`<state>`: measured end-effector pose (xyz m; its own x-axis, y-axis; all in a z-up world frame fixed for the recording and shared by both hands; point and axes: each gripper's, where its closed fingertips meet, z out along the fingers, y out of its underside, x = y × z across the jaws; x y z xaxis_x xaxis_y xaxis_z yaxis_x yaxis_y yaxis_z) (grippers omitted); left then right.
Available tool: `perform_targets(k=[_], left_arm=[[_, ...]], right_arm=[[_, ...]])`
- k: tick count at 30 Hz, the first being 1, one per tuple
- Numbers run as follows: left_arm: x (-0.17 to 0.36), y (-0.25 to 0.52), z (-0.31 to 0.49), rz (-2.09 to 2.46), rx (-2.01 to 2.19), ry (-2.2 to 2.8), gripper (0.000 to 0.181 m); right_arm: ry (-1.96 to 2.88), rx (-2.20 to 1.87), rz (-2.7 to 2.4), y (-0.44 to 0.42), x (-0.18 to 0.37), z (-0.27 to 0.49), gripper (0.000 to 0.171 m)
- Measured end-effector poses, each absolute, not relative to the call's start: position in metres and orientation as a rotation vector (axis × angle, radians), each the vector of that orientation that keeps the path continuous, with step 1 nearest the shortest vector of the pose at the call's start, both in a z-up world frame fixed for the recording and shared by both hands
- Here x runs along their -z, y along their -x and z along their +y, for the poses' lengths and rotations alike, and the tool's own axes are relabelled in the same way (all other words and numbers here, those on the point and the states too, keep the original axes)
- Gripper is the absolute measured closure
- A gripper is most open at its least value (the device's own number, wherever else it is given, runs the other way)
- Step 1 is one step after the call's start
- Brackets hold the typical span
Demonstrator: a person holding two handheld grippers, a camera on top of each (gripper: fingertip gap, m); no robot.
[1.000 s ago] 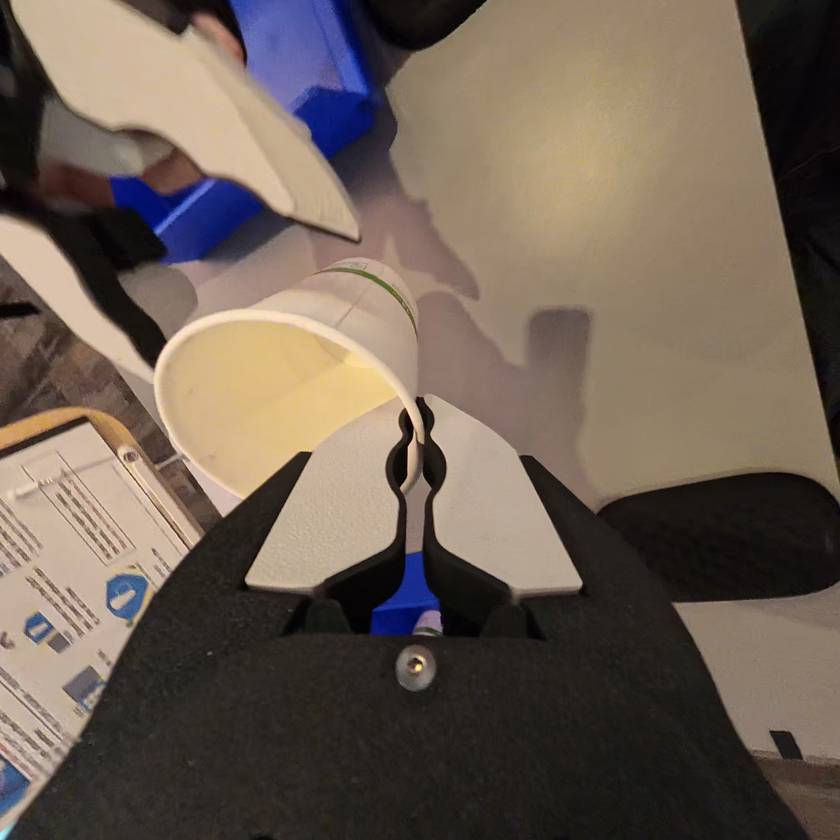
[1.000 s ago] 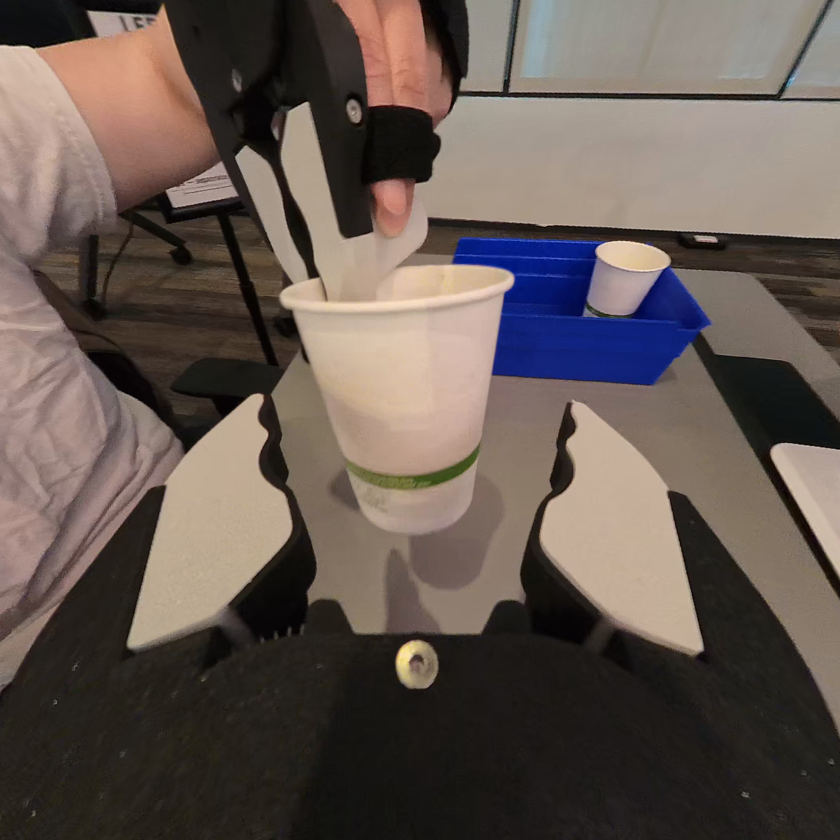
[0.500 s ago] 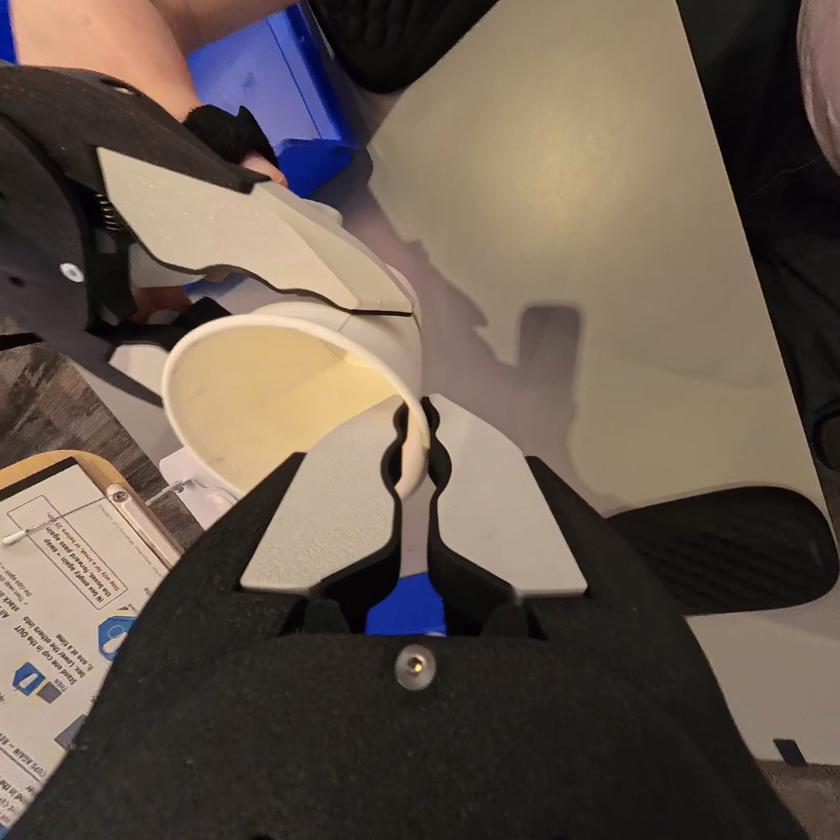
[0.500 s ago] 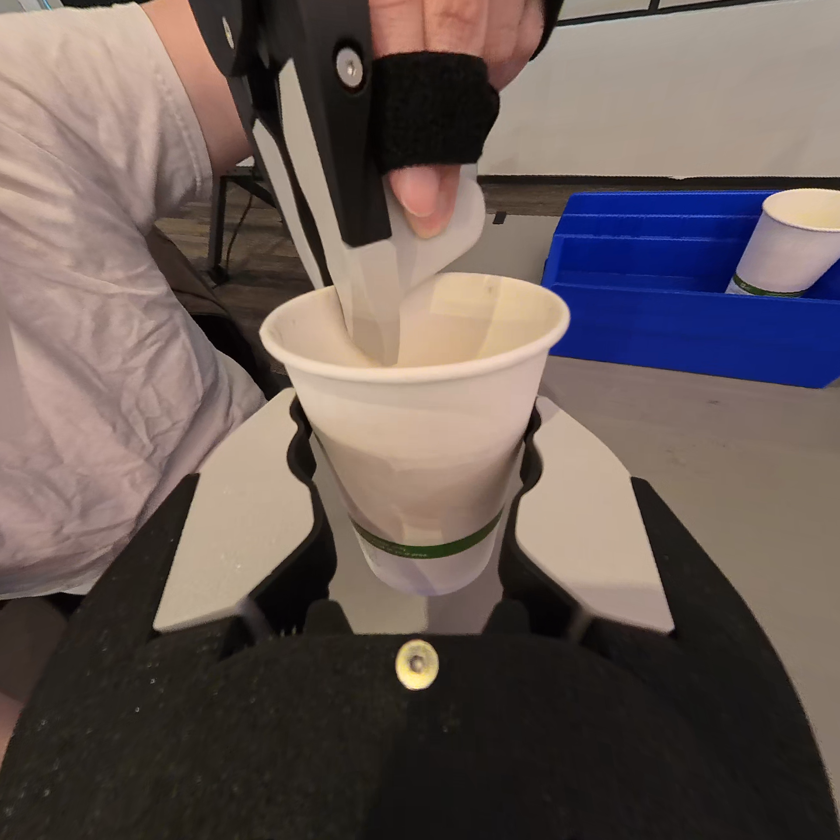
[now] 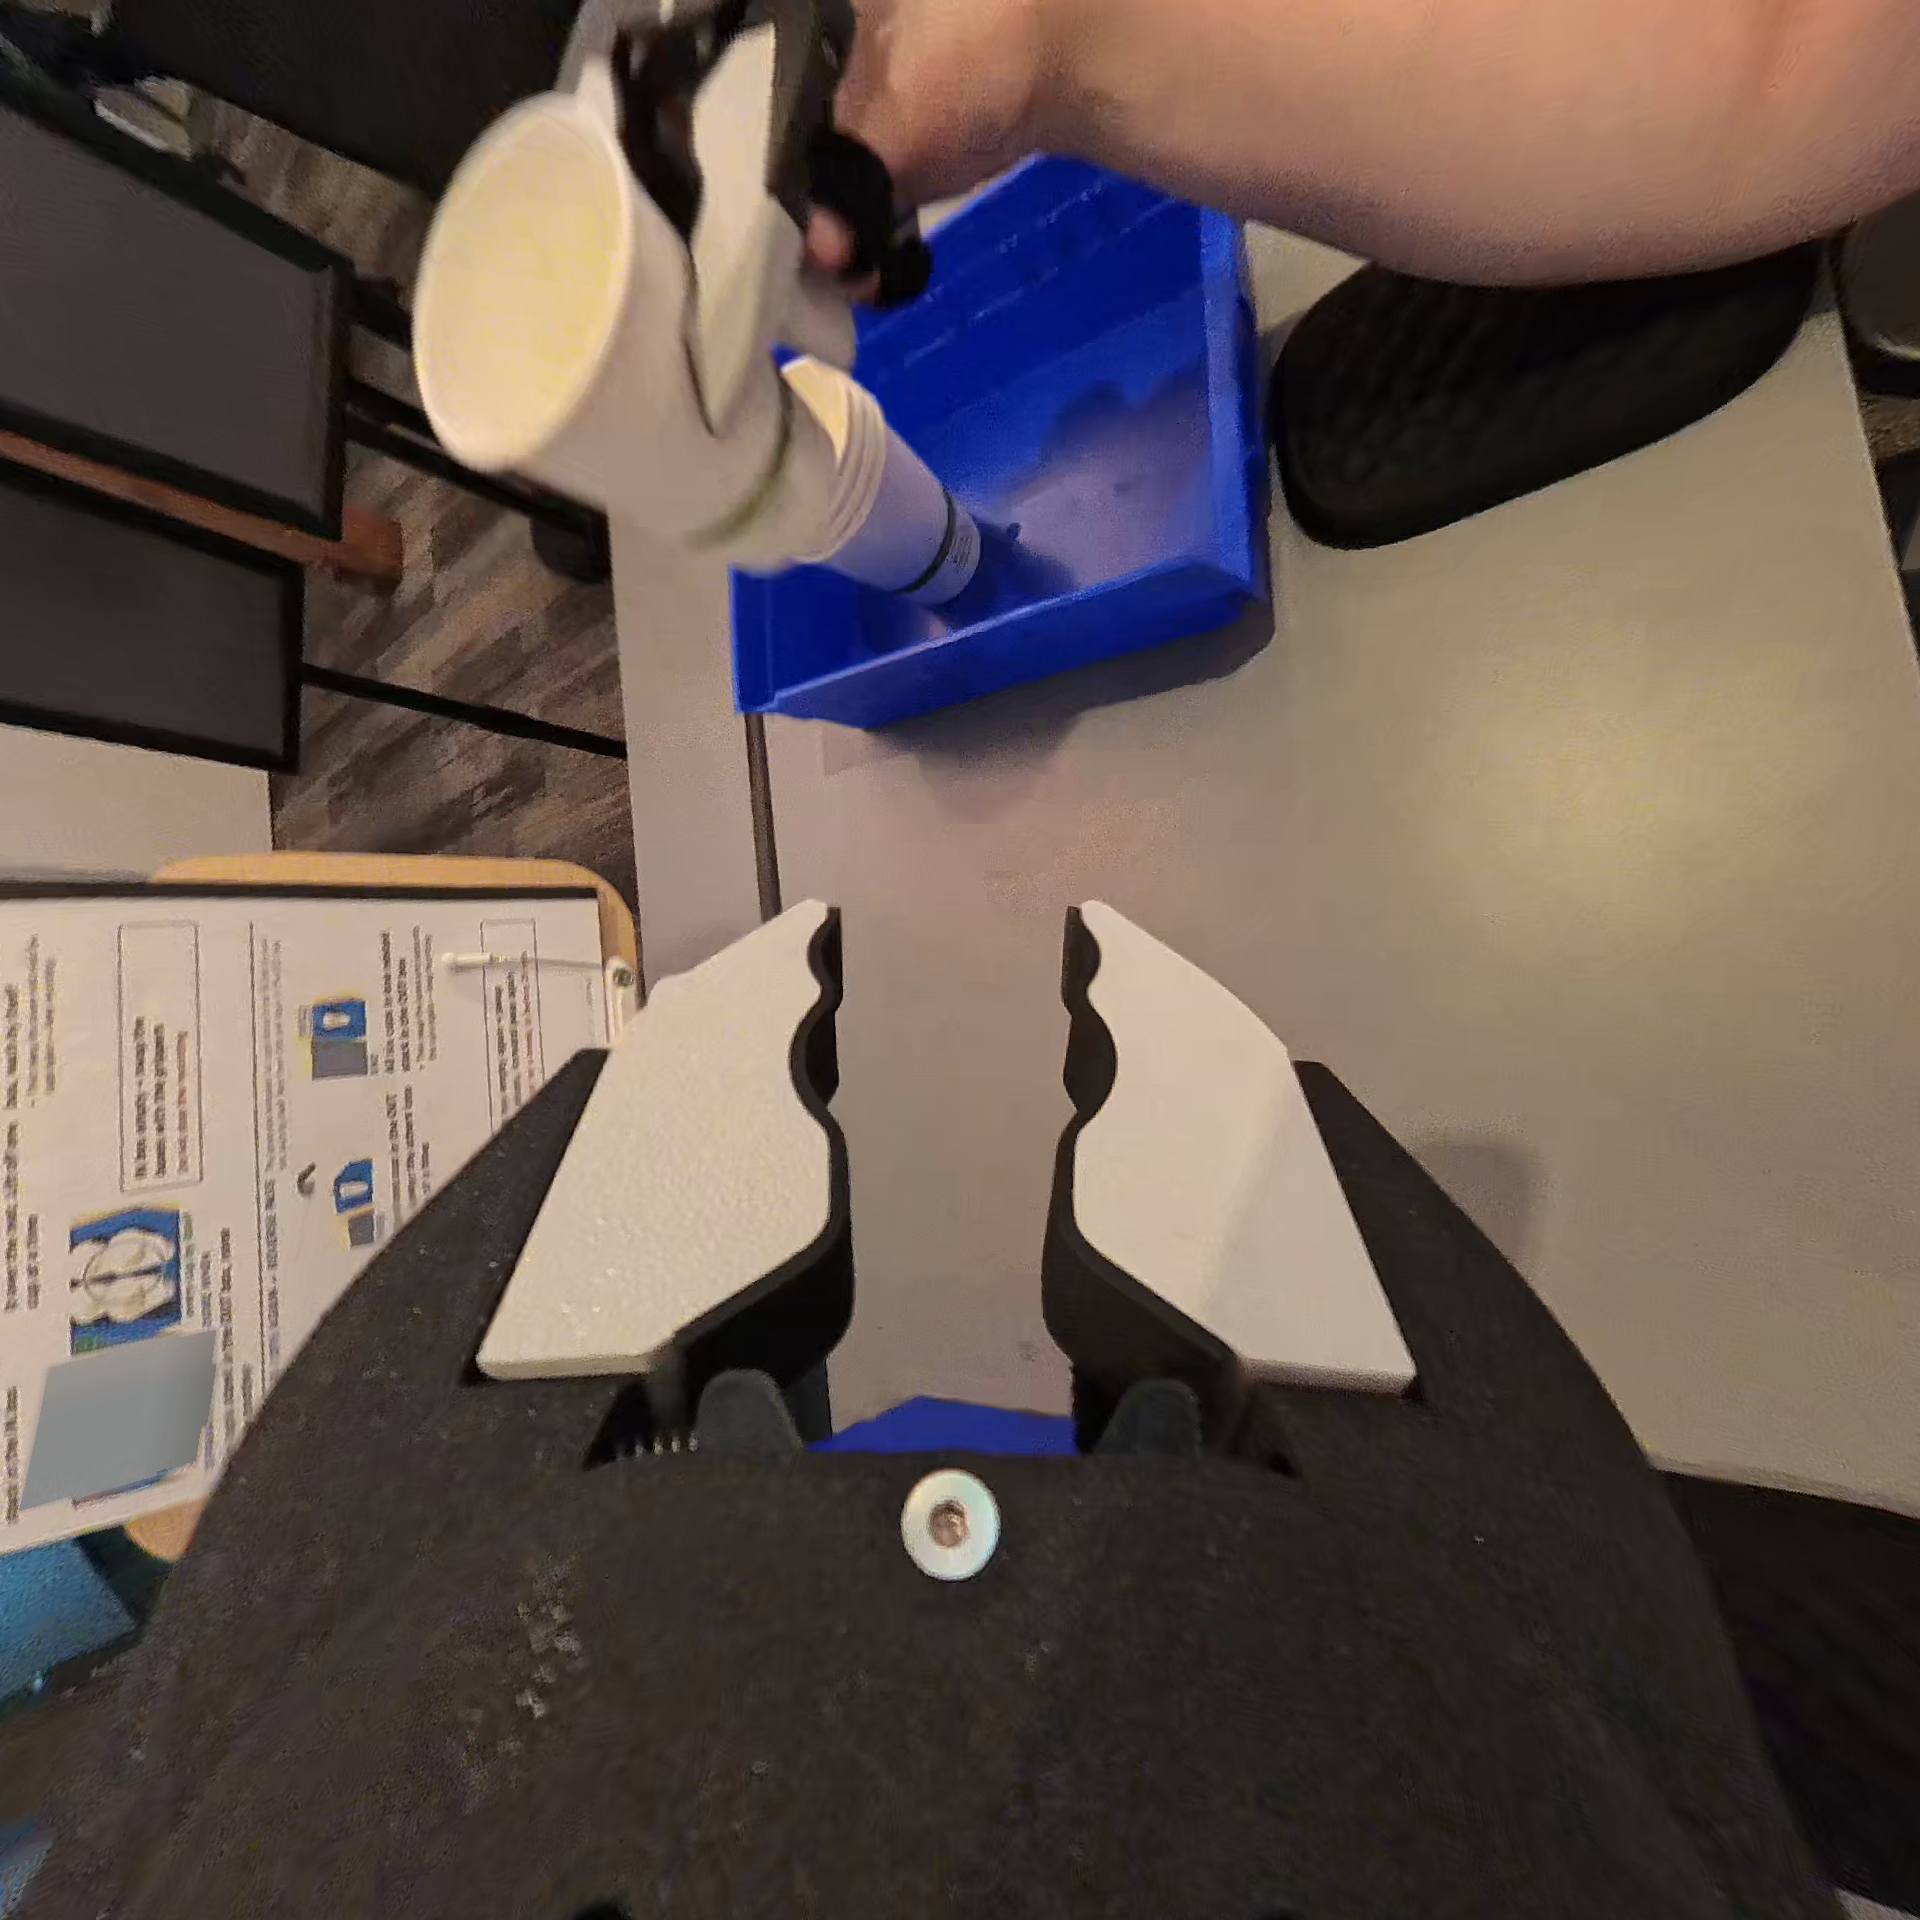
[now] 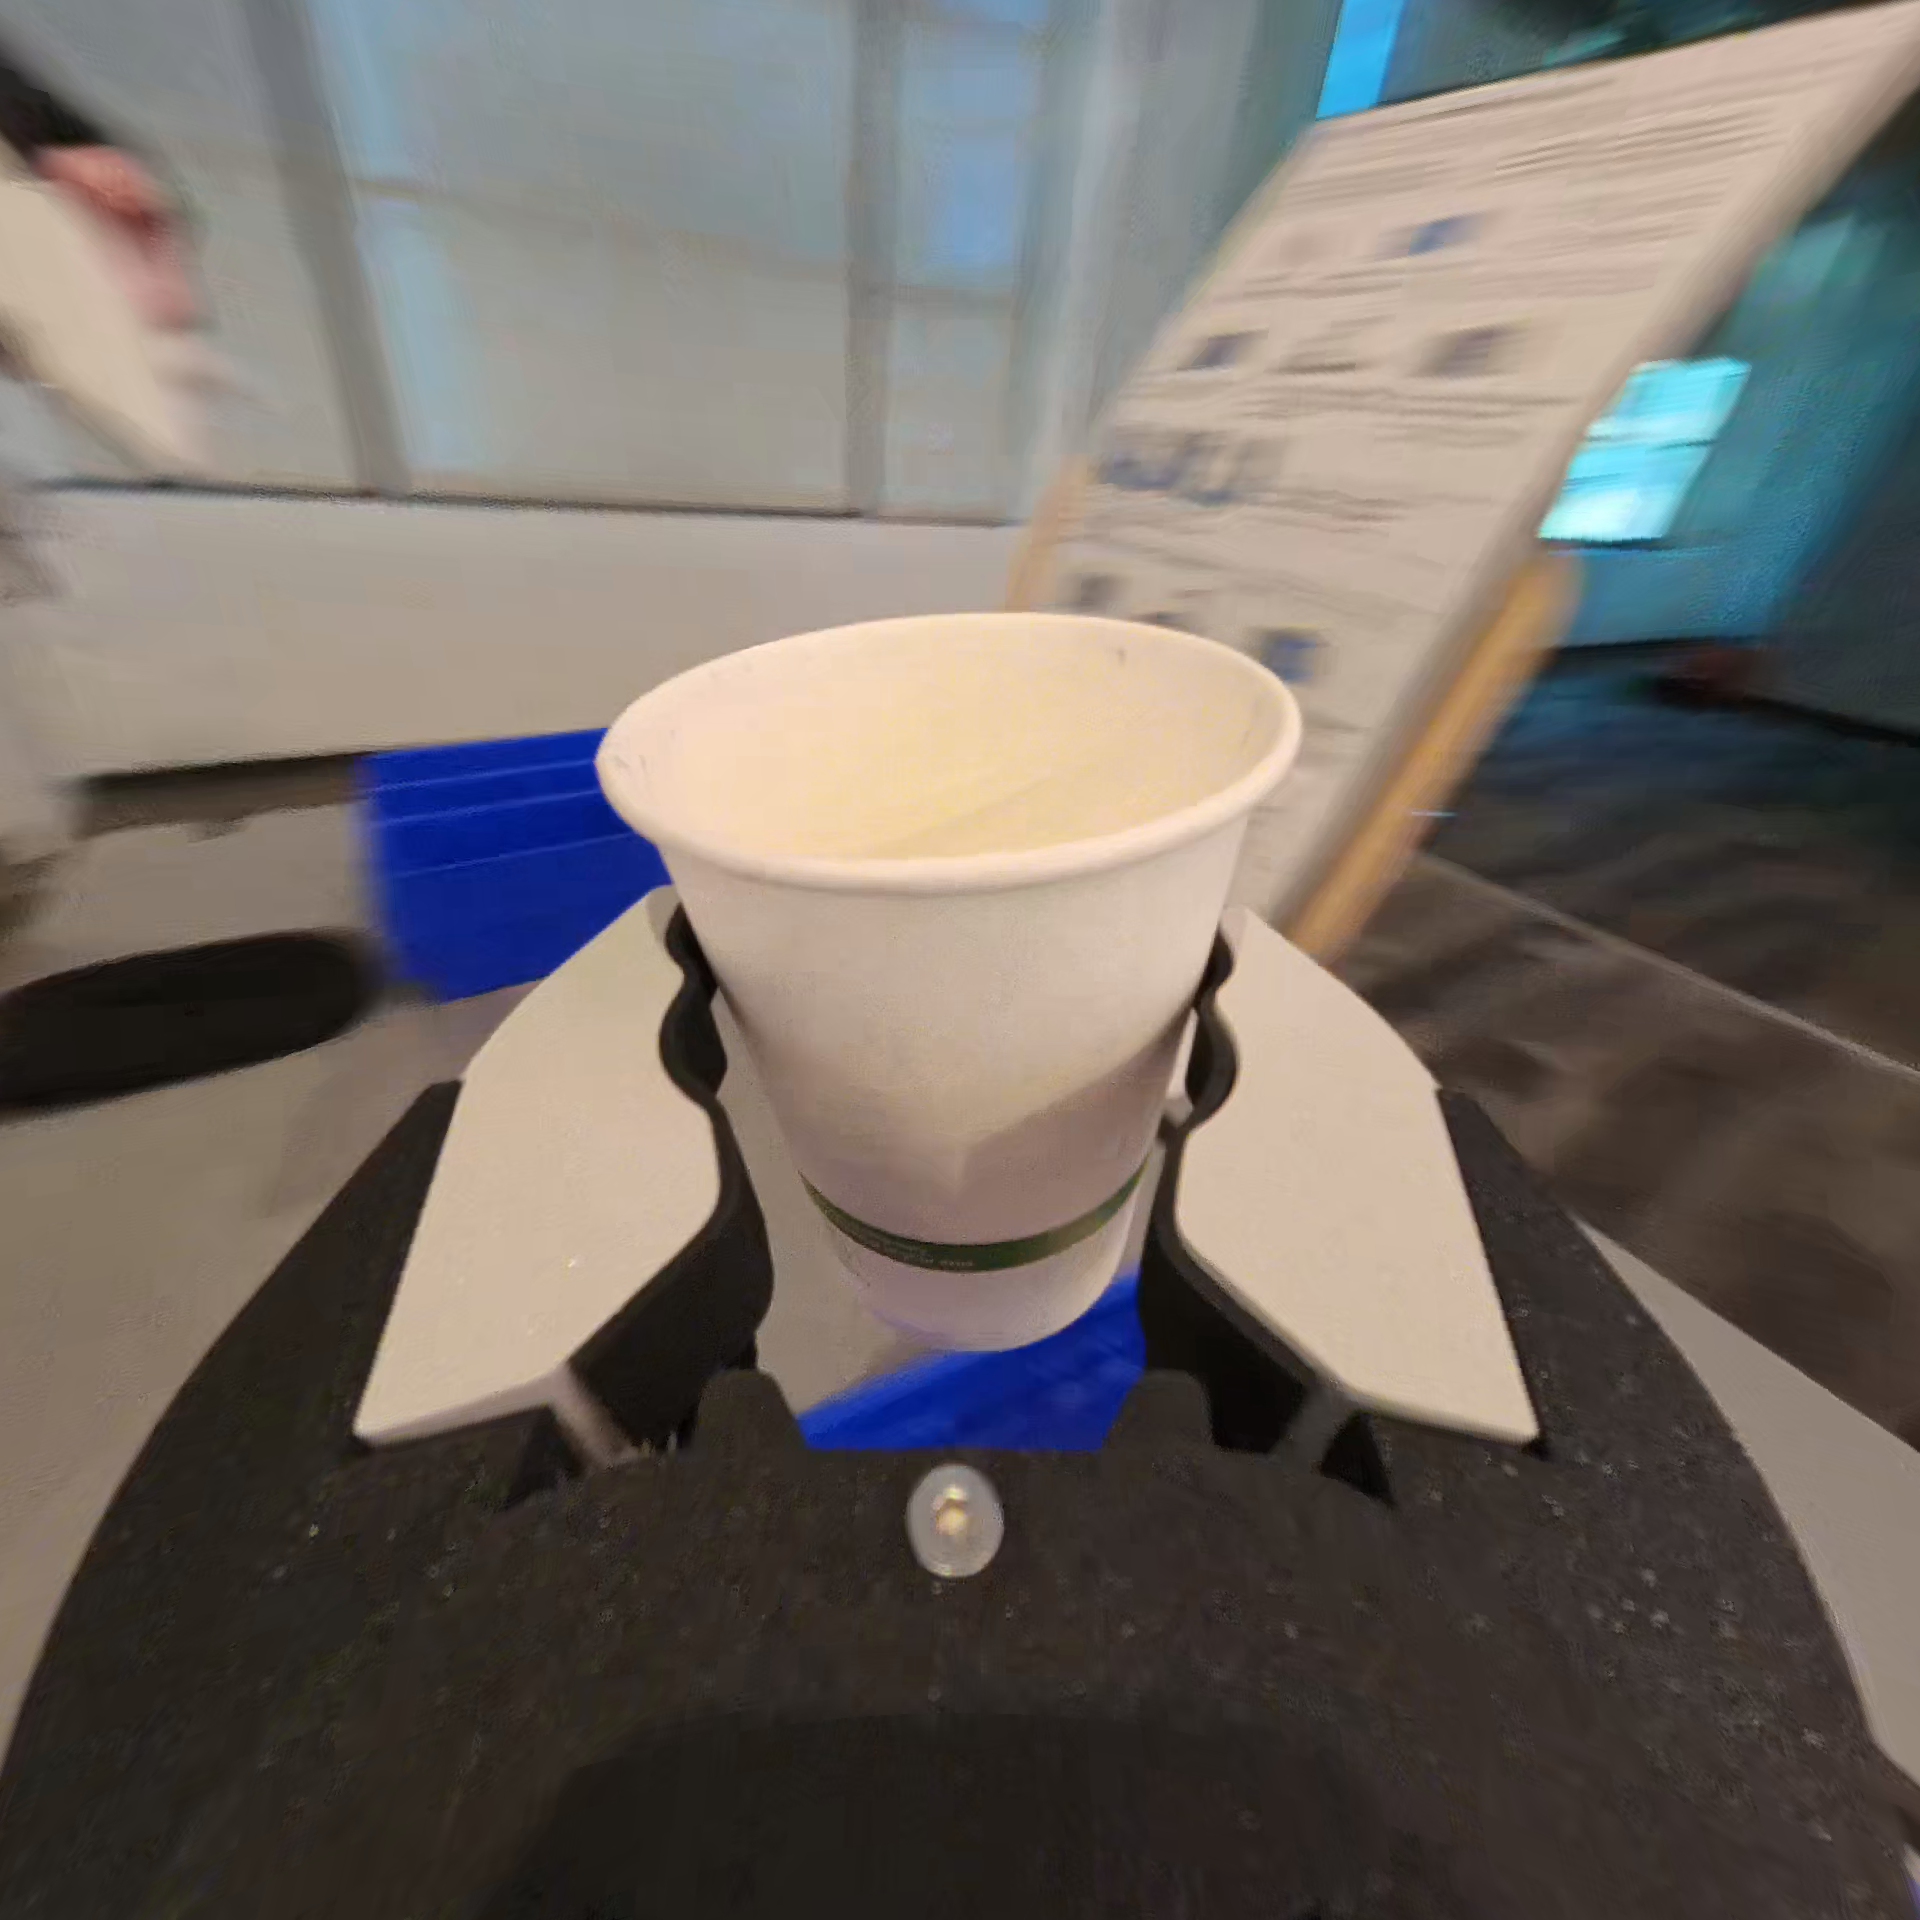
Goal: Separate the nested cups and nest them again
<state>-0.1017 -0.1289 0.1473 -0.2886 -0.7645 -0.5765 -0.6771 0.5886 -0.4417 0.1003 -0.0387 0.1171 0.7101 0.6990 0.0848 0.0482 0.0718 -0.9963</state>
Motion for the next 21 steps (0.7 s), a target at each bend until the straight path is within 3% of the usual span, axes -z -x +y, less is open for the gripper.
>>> perform_targets(k=[3,7,21], left_arm=[[-0.139,0.109,-0.125,2.038,0.107,1.154,0.141],[-0.129,0.109,-0.127,2.067,0.091,1.151,0.141],[-0.123,0.102,-0.129,2.096,0.101,1.141,0.144]], right_arm=[[1.469,-0.379,-0.429,-0.168,-0.101,-0.016,0.084],[1.471,-0.368,-0.273,-0.199,-0.081,0.001,0.083],[1.763,-0.402,-0.372,-0.203,-0.010,0.010,0.081]])
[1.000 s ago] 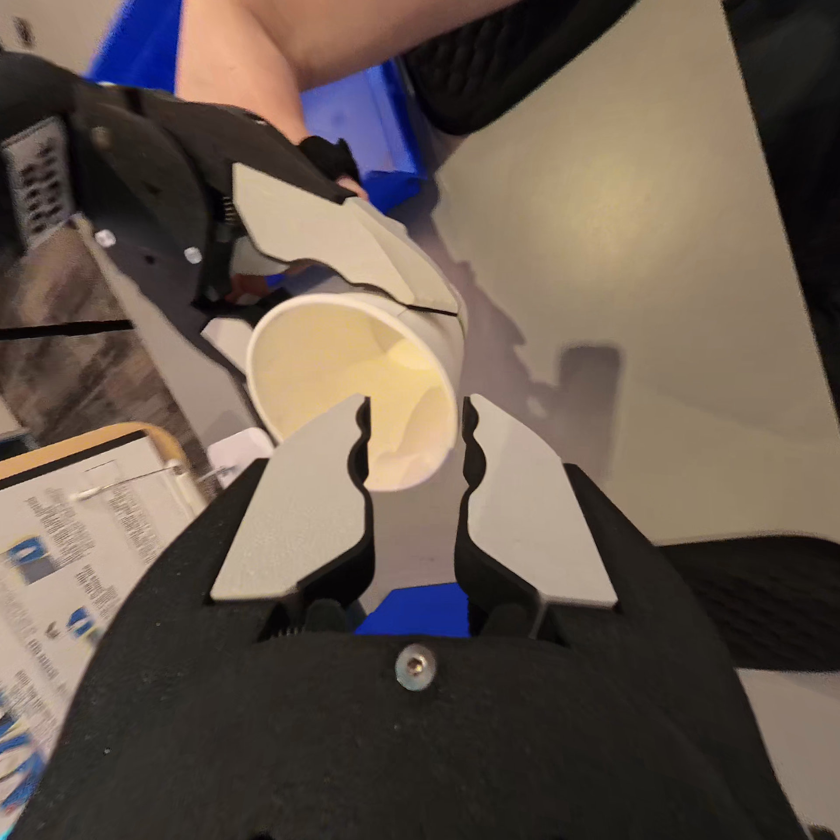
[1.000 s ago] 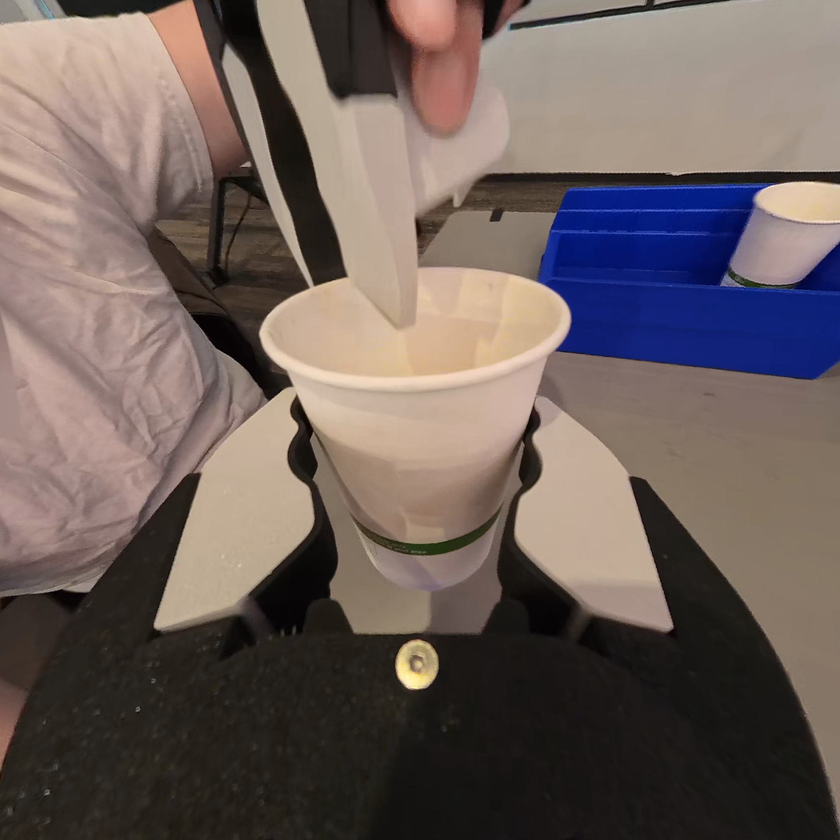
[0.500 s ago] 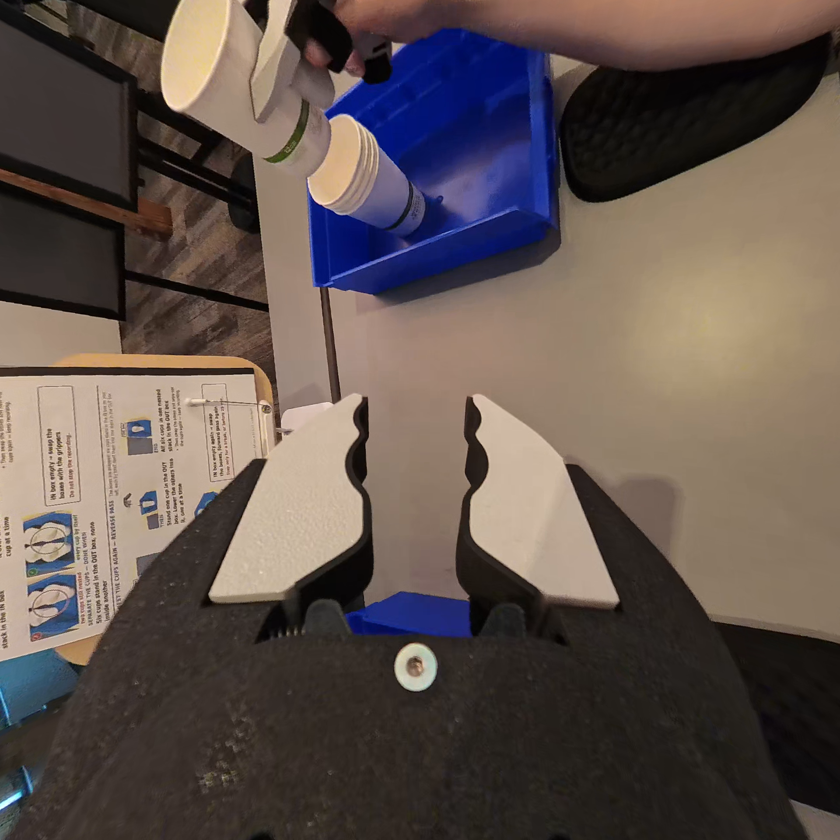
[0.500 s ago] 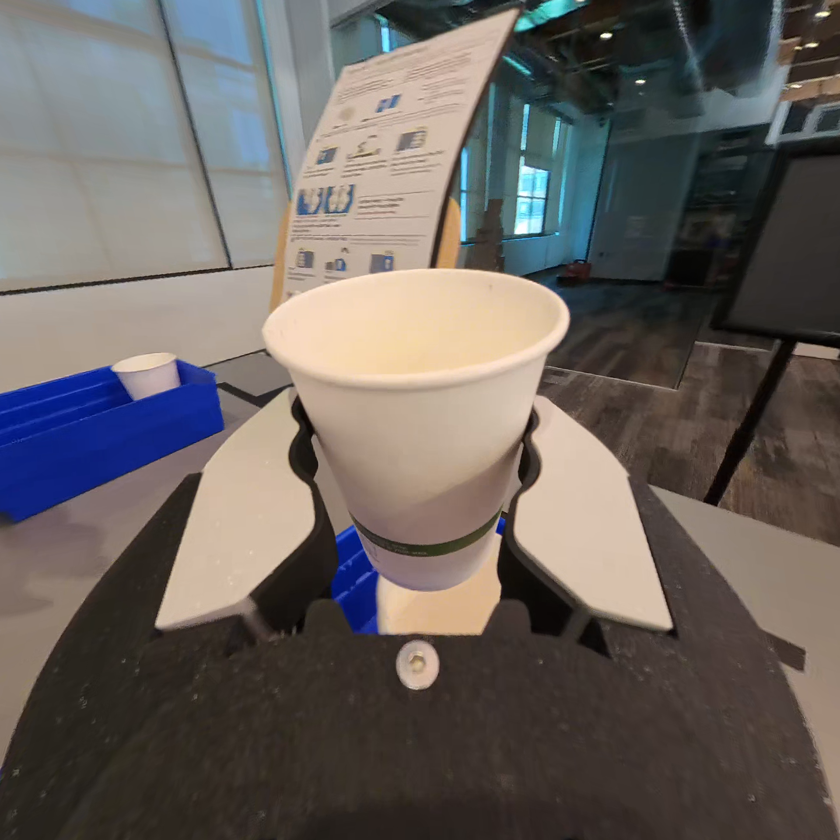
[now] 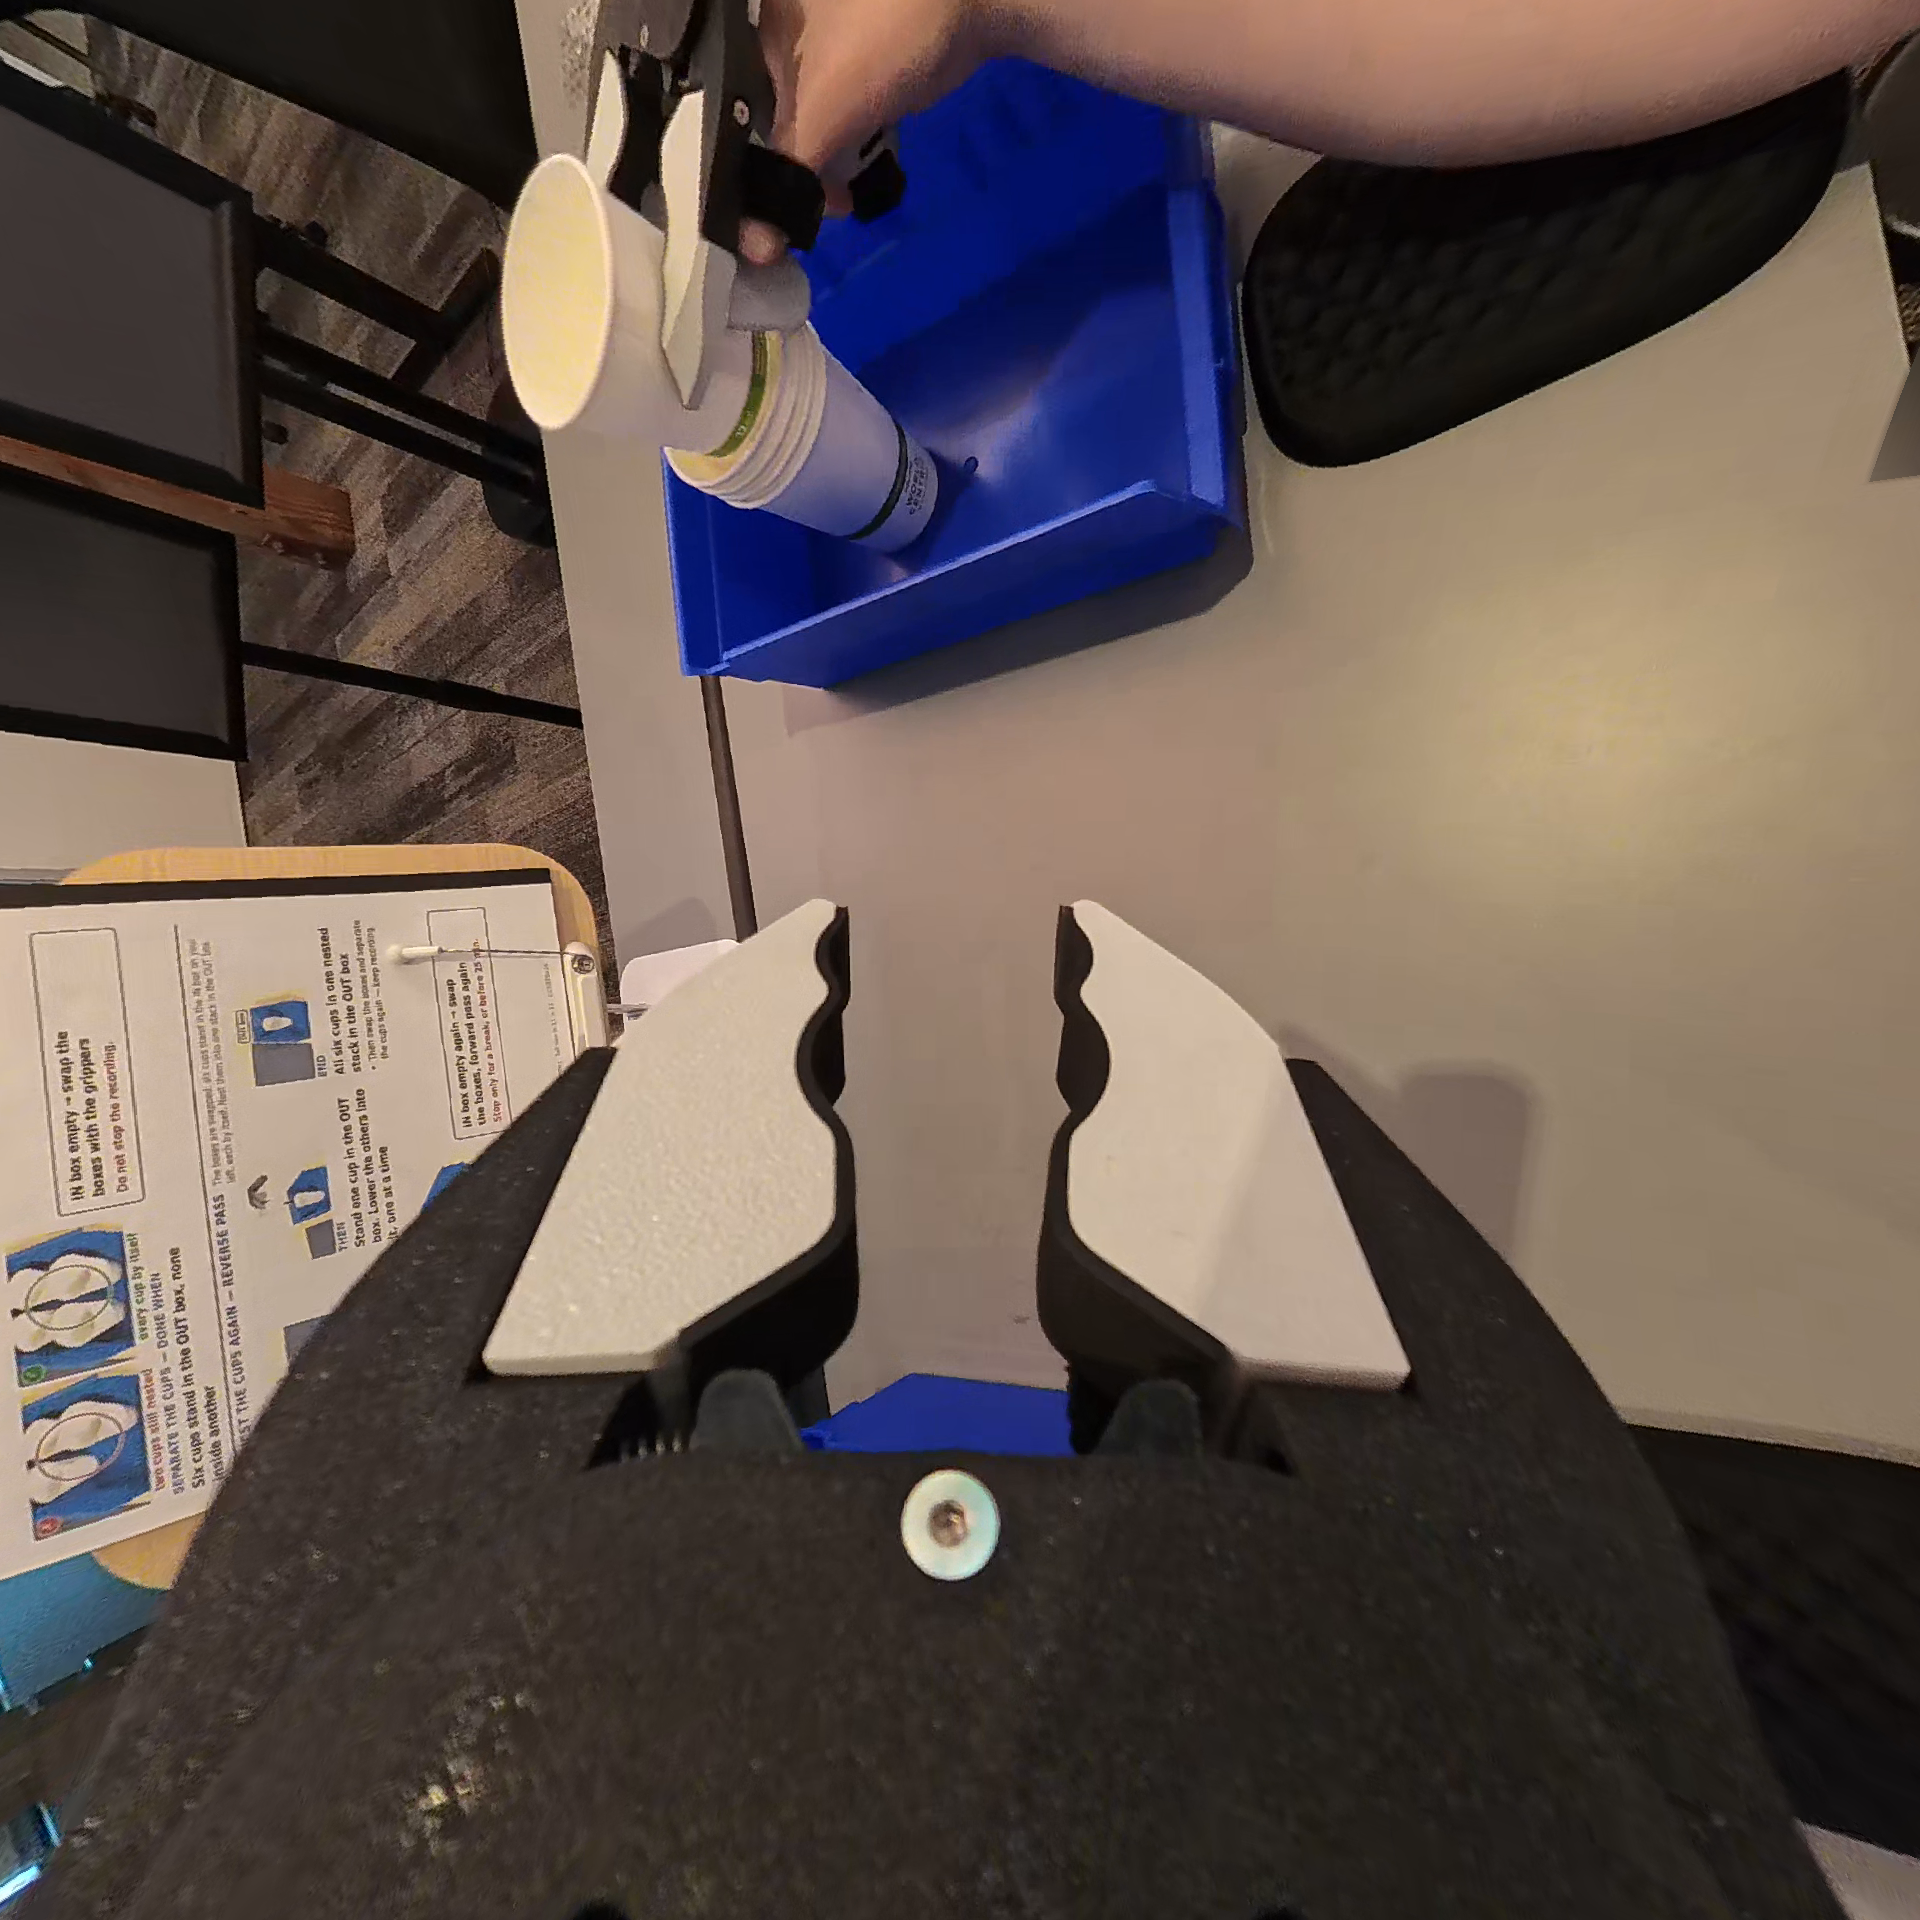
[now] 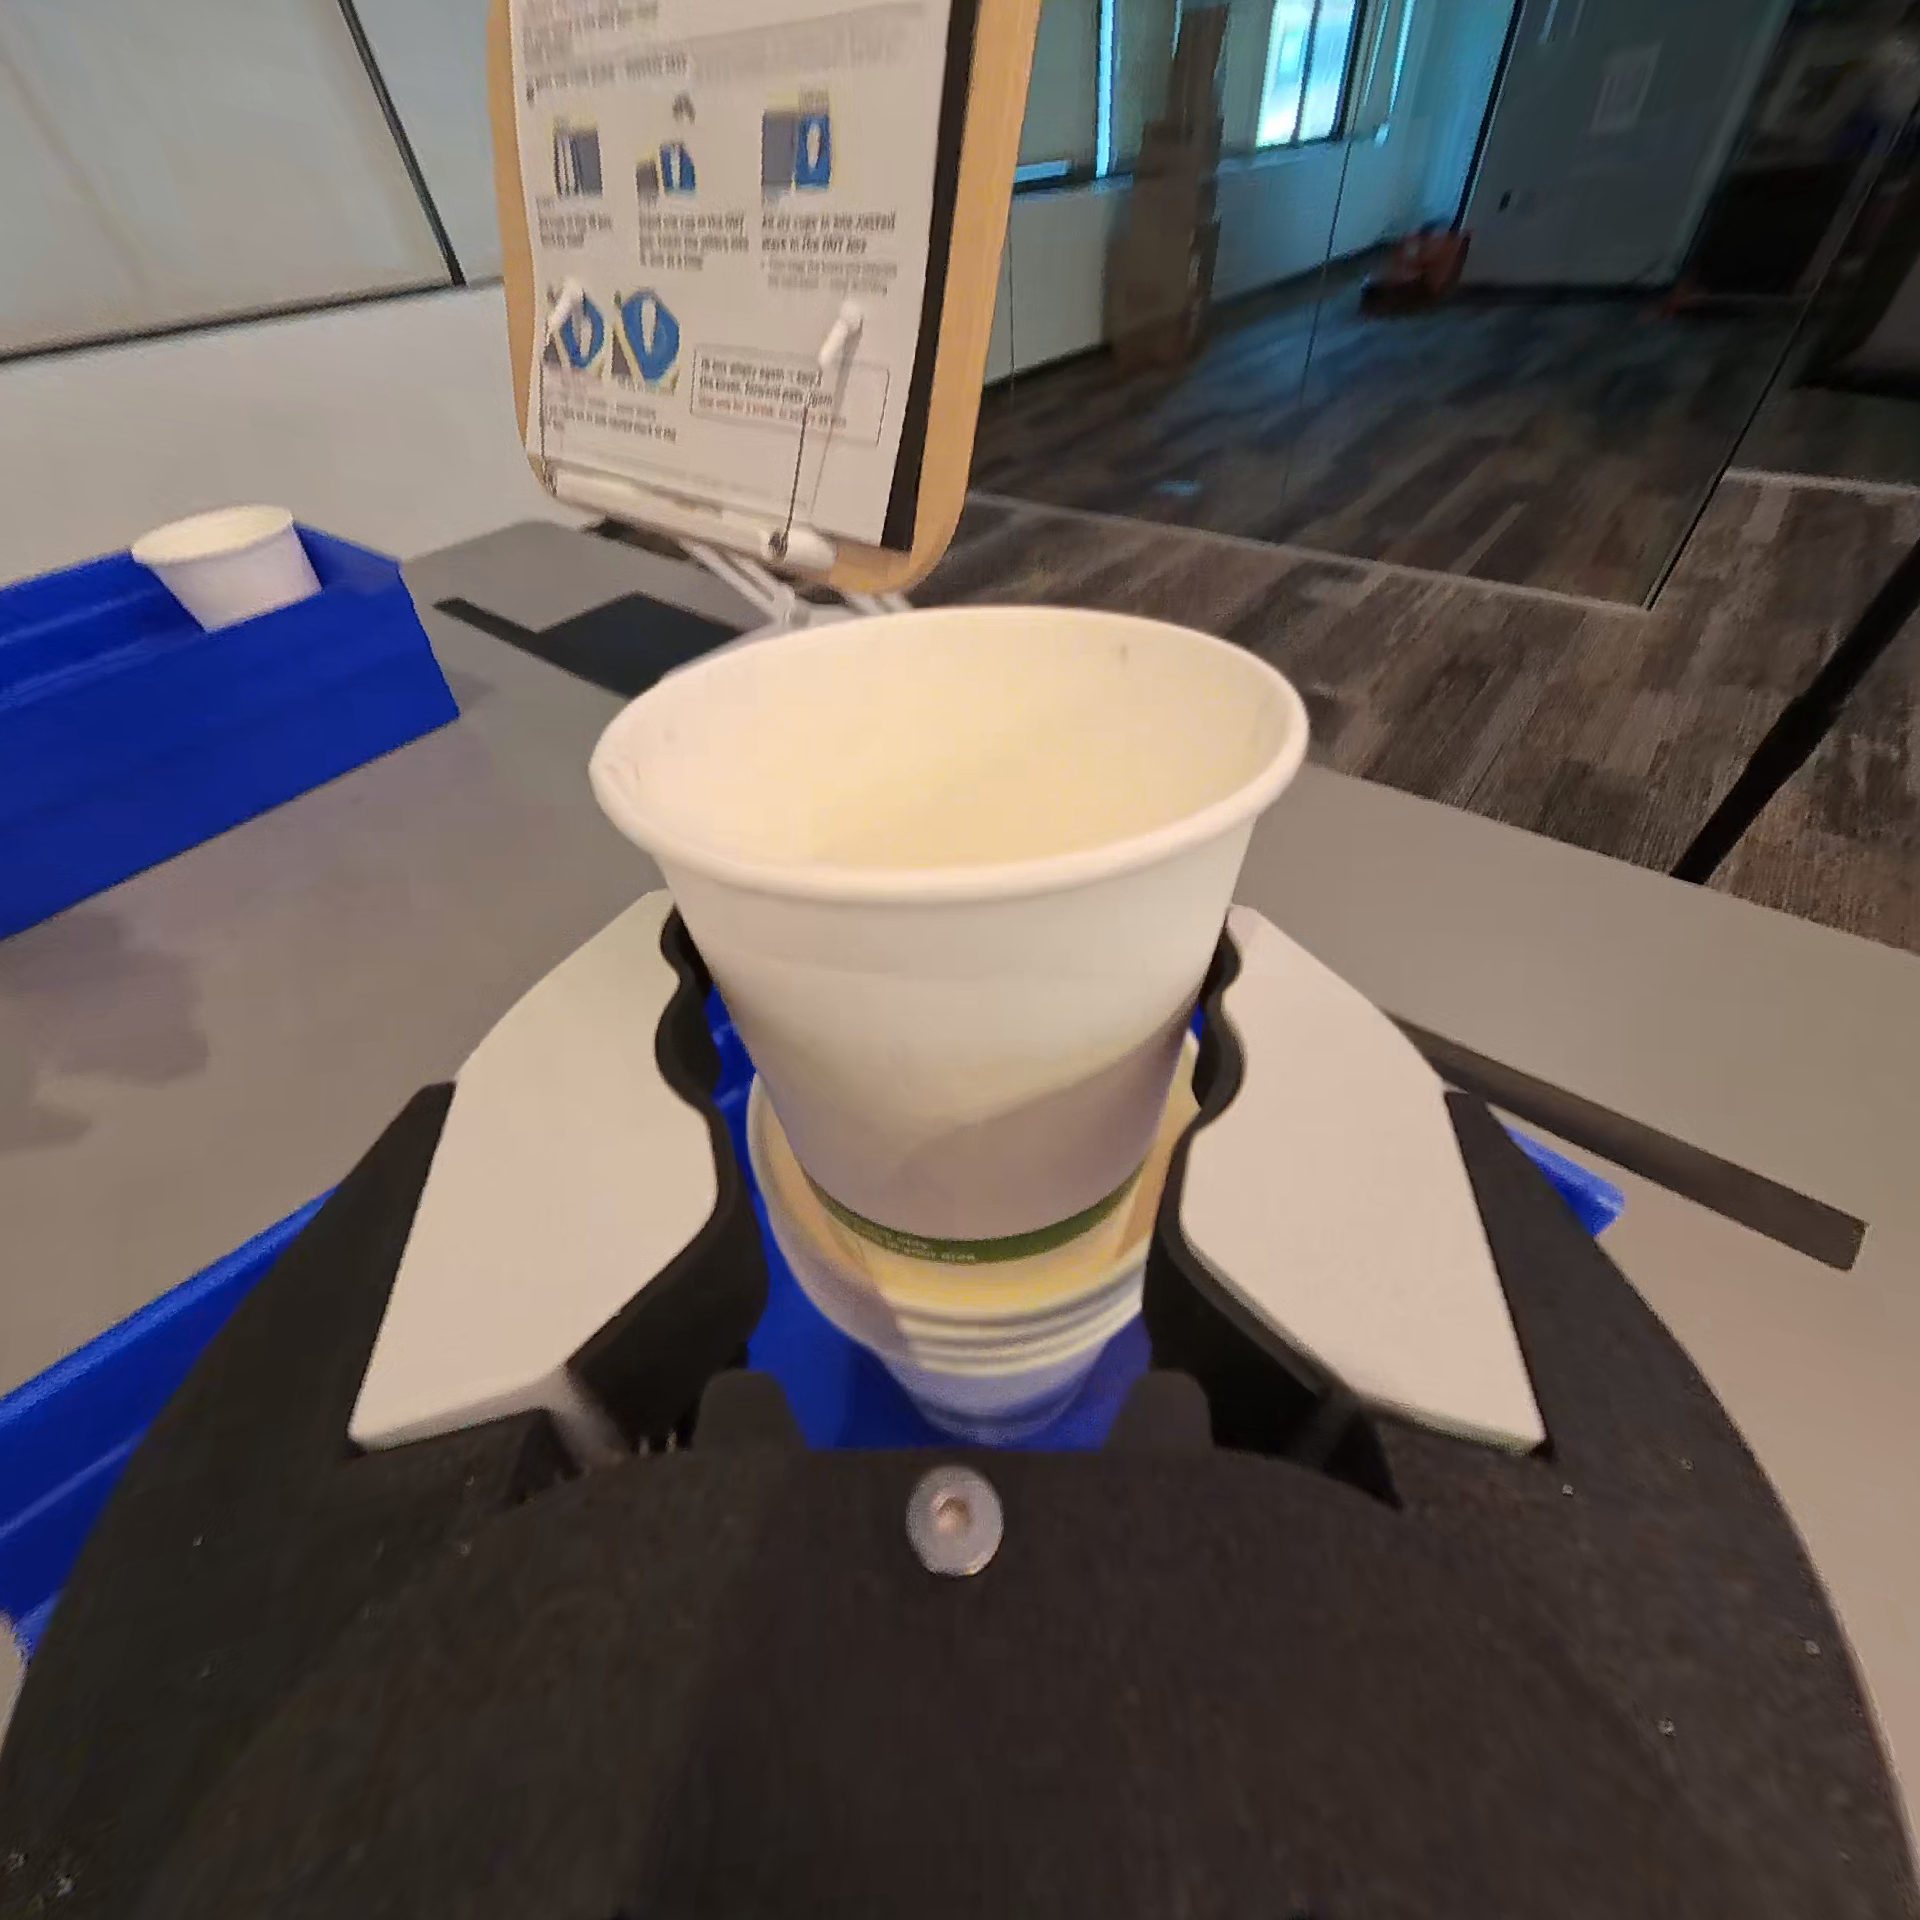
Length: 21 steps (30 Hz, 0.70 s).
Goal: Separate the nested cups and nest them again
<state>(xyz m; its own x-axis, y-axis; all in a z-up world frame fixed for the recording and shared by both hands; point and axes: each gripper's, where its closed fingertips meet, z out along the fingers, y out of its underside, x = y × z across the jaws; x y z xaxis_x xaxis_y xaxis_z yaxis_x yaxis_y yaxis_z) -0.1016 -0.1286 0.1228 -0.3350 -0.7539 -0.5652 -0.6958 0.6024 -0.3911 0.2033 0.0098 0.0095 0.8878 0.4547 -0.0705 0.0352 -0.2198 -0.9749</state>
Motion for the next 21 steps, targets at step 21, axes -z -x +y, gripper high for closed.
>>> perform_targets(k=[21], left_arm=[[-0.028,0.350,0.104,1.630,-0.554,2.004,0.140]], right_arm=[[1.708,-0.205,-0.528,-0.191,-0.069,-0.034,0.074]])
